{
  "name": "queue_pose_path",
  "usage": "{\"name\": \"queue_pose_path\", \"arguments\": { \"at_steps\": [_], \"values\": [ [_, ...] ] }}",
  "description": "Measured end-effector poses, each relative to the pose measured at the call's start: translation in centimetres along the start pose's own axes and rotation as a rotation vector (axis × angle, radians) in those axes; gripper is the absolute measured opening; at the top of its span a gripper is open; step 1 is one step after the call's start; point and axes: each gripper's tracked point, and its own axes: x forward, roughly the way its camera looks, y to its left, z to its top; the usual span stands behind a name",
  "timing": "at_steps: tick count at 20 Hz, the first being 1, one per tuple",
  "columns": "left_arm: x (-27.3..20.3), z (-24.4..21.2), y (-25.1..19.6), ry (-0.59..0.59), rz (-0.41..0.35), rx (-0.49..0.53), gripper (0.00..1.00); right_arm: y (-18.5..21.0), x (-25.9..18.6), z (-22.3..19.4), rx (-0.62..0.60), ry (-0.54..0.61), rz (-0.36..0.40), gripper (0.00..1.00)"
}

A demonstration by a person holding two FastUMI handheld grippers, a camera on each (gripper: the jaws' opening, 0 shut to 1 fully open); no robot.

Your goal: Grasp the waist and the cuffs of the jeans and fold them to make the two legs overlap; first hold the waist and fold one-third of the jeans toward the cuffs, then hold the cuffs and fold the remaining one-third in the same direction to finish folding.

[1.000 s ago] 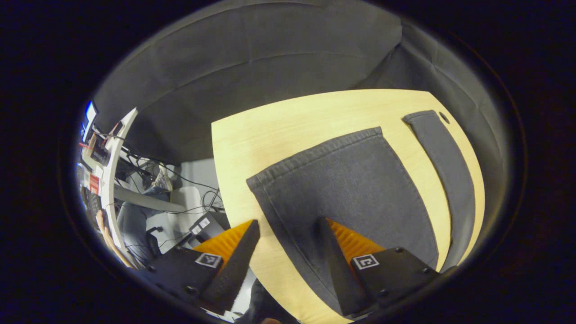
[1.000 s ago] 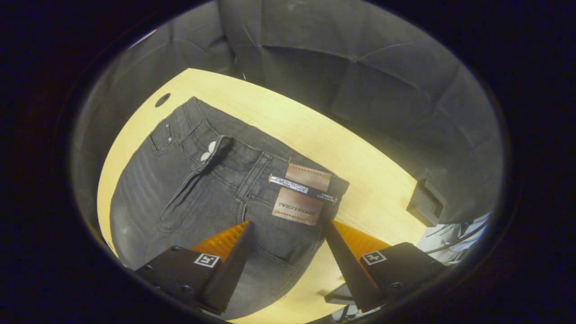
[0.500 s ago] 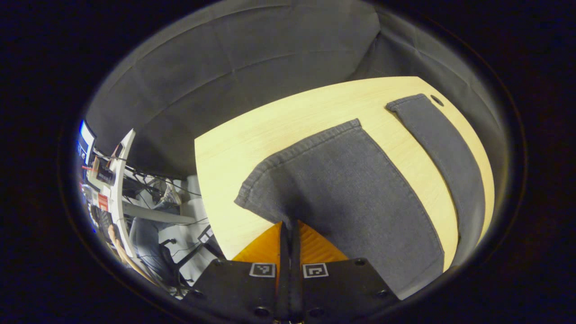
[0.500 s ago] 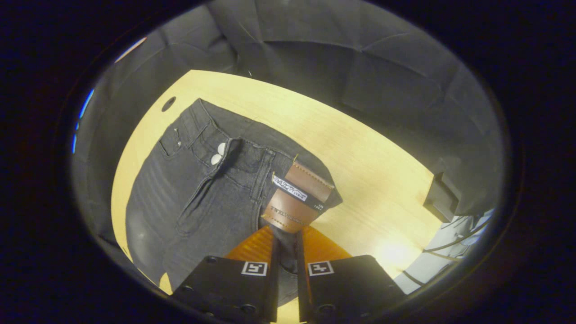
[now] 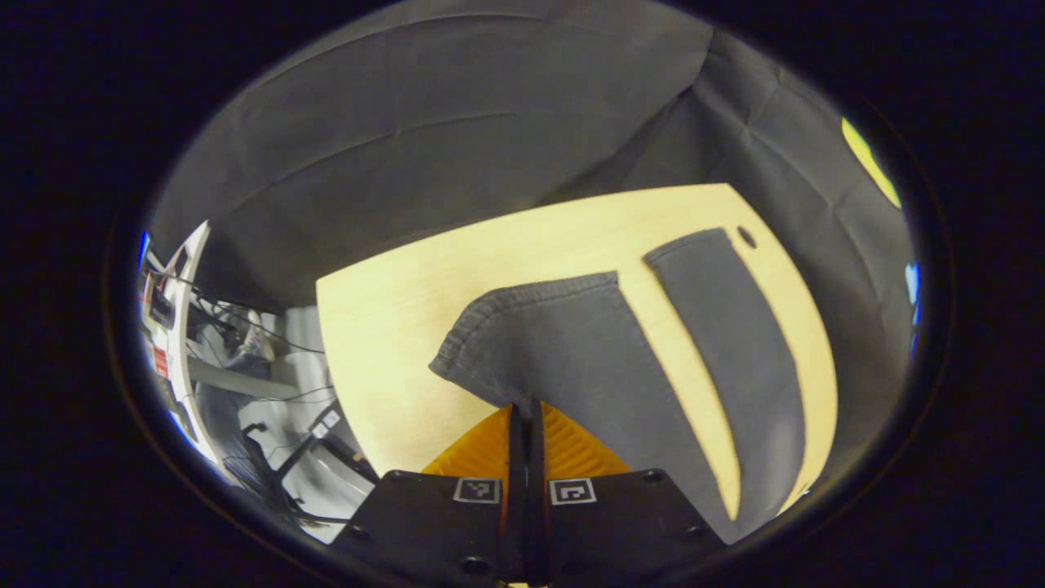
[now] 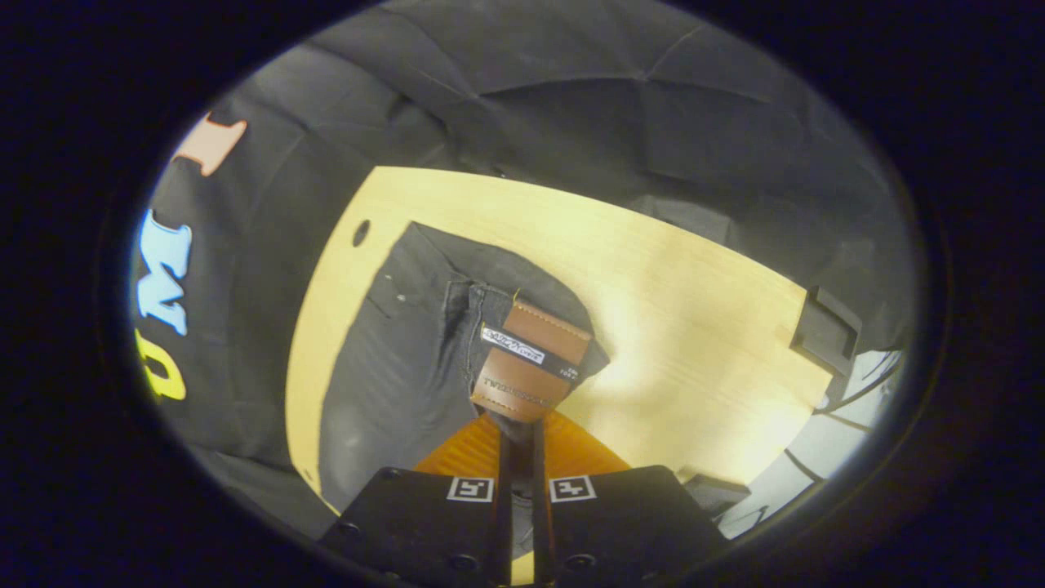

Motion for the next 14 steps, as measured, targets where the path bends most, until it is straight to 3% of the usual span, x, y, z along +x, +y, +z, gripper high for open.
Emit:
{"name": "queue_pose_path", "arguments": {
  "at_steps": [4, 7, 14],
  "values": [
    [-0.9, 5.1, -7.6, -0.028, -0.1, 0.034, 0.08, 4.8, -1.9, 1.9, 0.018, -0.024, 0.081, 0.1],
    [0.3, 8.1, -13.3, -0.025, -0.129, 0.069, 0.08, 8.6, -1.3, 3.9, 0.079, -0.045, 0.14, 0.1],
    [9.5, 11.9, -23.9, -0.012, -0.144, 0.155, 0.07, 13.9, 5.8, 7.7, 0.108, -0.078, 0.131, 0.1]
  ]
}}
